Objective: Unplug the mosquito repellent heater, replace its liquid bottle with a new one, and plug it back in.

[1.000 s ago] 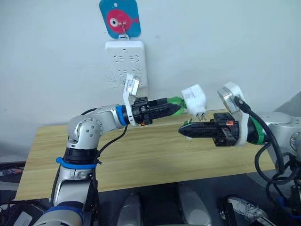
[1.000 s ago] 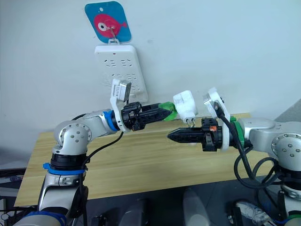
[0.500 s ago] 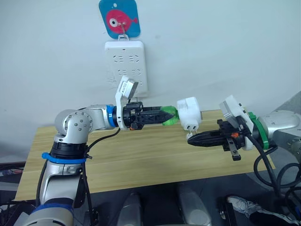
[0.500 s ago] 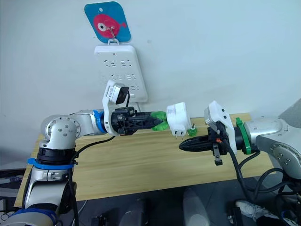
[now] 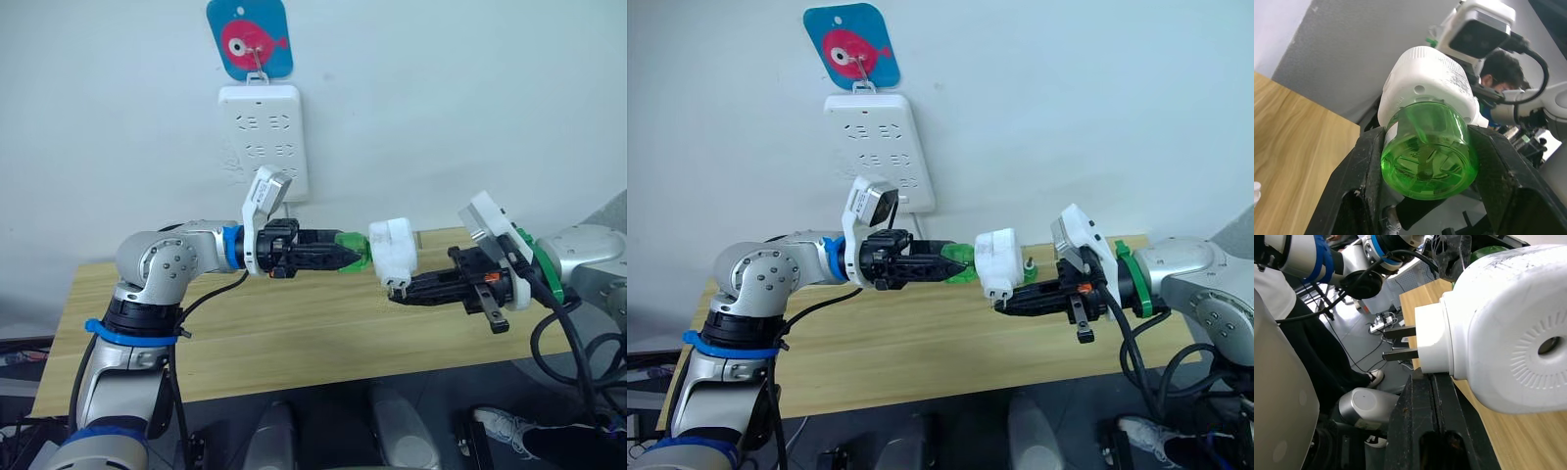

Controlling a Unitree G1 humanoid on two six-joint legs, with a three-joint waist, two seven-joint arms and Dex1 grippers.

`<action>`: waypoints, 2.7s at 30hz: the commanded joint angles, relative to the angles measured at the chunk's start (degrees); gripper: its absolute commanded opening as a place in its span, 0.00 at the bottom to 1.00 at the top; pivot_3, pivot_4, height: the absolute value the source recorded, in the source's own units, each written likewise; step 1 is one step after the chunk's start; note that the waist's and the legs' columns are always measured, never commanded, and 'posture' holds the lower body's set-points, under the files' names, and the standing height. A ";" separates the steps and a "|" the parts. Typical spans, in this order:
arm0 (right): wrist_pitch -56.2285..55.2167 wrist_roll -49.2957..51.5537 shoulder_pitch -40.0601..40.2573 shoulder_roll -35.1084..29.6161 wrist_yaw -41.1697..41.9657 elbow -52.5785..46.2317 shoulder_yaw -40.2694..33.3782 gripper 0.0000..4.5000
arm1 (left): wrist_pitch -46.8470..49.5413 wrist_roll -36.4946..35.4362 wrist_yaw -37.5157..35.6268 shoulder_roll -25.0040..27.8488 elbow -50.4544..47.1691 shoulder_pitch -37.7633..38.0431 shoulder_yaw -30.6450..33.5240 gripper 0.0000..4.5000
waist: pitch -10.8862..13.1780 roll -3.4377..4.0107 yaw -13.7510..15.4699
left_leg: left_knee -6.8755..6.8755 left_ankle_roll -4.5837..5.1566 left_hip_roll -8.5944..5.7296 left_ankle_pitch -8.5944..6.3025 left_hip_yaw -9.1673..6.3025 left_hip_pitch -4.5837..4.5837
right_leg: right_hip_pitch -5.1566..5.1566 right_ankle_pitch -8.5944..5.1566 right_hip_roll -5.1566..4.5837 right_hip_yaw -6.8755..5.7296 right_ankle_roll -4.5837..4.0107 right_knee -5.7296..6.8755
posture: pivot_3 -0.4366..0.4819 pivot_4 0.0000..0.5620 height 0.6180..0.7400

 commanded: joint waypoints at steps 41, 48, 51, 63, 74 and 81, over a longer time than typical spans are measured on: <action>4.06 3.30 -2.02 2.20 -4.49 -4.44 -2.14 0.00 | 0.39 0.08 4.37 -4.30 -0.33 1.45 2.56 0.50 | -0.04 0.04 0.15 | 0.01 0.00 -0.02 0.00 -0.02 0.00 | 0.00 0.00 -0.02 -0.01 0.00 0.02 | 0.23 0.31 0.95; -7.43 -8.74 10.21 -4.01 1.92 -6.06 -2.46 0.26 | 14.12 -11.82 11.22 -7.19 5.95 1.03 10.56 0.50 | -0.42 0.00 -0.21 | 0.02 0.00 -0.02 0.00 -0.02 -0.01 | 0.00 0.00 -0.01 -0.03 0.00 0.04 | 0.22 0.30 0.95; -11.49 -11.76 13.99 -6.18 4.34 -5.28 -4.49 0.51 | 18.81 -15.16 13.66 -7.31 9.22 0.63 13.06 0.50 | -0.97 0.03 -0.25 | 0.03 0.00 -0.02 0.00 0.00 0.02 | 0.00 0.00 0.00 -0.02 0.00 0.08 | 0.21 0.30 0.95; -17.28 -14.33 6.34 -7.31 7.61 1.39 -7.56 1.00 | 23.61 -13.43 7.28 -1.76 10.81 1.57 8.83 0.50 | -1.28 0.07 -0.56 | 0.08 0.00 -0.02 0.00 0.03 0.08 | 0.01 0.00 0.01 0.04 0.00 0.20 | 0.18 0.28 0.95; -21.53 -18.67 -4.02 -0.32 7.68 -0.29 0.56 1.00 | 22.86 -11.91 4.80 -1.62 10.60 0.67 7.45 0.50 | -1.43 0.09 -1.82 | 0.06 -0.01 -0.01 0.00 0.00 0.08 | 0.01 0.00 0.00 0.03 0.00 0.20 | 0.20 0.28 0.95; -29.26 -26.34 -6.01 2.33 9.34 0.11 5.93 1.00 | 23.20 -12.50 5.04 -2.09 10.05 0.32 7.75 0.50 | -1.52 0.09 -1.76 | 0.06 -0.01 -0.03 0.00 -0.01 0.09 | 0.00 0.00 -0.02 0.02 0.00 0.20 | 0.20 0.28 0.95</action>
